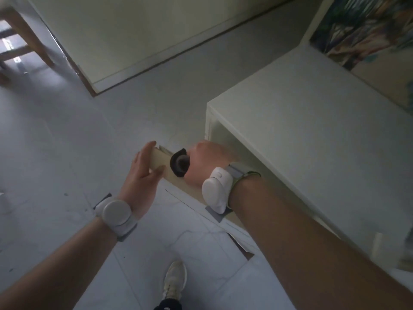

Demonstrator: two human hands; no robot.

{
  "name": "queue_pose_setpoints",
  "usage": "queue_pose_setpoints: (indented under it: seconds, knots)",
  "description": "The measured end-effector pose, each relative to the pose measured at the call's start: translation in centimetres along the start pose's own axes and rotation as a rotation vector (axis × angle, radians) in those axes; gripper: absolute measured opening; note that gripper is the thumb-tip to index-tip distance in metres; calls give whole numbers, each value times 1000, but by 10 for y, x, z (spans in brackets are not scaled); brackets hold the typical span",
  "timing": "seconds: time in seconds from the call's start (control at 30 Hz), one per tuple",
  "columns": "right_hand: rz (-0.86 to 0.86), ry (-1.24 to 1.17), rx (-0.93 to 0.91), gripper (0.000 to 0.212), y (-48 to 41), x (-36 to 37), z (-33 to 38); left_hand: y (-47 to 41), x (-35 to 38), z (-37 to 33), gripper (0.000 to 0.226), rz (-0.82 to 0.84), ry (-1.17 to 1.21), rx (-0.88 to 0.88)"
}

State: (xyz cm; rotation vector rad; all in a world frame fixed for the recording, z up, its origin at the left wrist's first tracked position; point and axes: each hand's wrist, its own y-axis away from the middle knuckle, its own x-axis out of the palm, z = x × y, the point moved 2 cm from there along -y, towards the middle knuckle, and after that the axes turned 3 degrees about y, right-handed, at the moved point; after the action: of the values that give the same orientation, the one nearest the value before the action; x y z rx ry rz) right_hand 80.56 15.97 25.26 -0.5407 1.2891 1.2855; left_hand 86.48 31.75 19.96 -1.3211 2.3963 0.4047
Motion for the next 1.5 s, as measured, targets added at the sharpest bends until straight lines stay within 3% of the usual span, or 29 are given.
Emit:
queue_pose_setpoints:
  seconds: [0.1, 0.27, 0.53, 0.77, 1.0, 1.27, 1.5]
  knots:
    - [23, 2, 20, 17, 31, -2, -26, -3, -3, -1, 59, 21, 55, -34]
    - [99, 58, 77, 31, 106, -14, -76, 2, 5, -10, 60, 41, 138, -92]
    - [114, 105, 161, 12, 192, -15, -137, 9, 7, -28, 57, -9, 232, -157]
    - [80, 168, 211, 18, 236, -15, -169, 11, 12, -41, 51, 10, 294, -212]
    - [29, 124, 237, 17, 226, -13, -167, 8, 10, -35, 51, 29, 286, -209]
    - [107, 8, 211, 6, 165, -13, -127, -7, 4, -24, 56, 87, 256, -166]
    - [114, -1, 144, 26, 81, -19, -67, -14, 1, -19, 58, 122, 280, -188]
